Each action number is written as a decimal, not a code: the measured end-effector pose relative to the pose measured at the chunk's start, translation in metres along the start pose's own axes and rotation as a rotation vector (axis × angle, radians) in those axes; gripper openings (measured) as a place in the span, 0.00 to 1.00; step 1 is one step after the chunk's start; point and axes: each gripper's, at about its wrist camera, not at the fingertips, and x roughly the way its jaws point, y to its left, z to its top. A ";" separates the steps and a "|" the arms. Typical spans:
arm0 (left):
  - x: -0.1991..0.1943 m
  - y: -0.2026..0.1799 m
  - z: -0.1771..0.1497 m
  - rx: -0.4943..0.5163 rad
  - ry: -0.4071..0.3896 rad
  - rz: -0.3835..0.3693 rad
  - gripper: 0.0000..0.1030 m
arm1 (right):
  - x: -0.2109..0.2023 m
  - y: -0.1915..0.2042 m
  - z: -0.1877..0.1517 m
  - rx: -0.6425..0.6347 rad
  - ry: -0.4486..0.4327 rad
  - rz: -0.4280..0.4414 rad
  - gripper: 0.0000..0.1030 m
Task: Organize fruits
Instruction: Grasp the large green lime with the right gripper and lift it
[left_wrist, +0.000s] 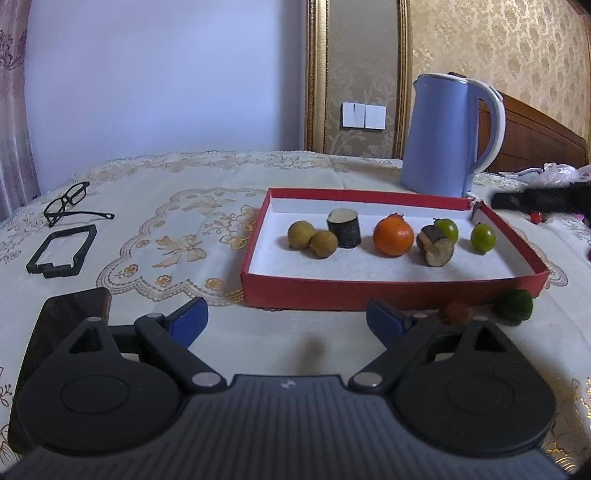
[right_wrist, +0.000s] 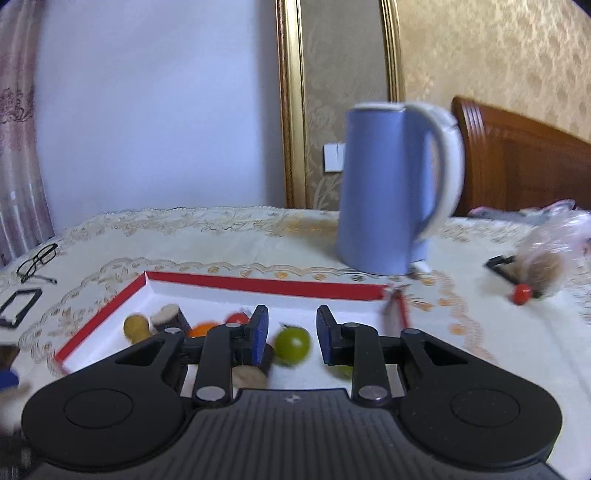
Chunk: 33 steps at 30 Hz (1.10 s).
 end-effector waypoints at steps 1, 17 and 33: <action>-0.001 -0.002 0.000 0.004 -0.005 0.002 0.89 | -0.009 -0.004 -0.006 -0.010 0.001 0.000 0.27; -0.009 -0.028 -0.004 0.082 -0.043 -0.013 1.00 | -0.037 -0.003 -0.070 -0.051 0.090 0.054 0.42; -0.007 -0.020 -0.004 0.053 -0.021 -0.033 1.00 | -0.008 0.010 -0.065 -0.090 0.190 0.024 0.37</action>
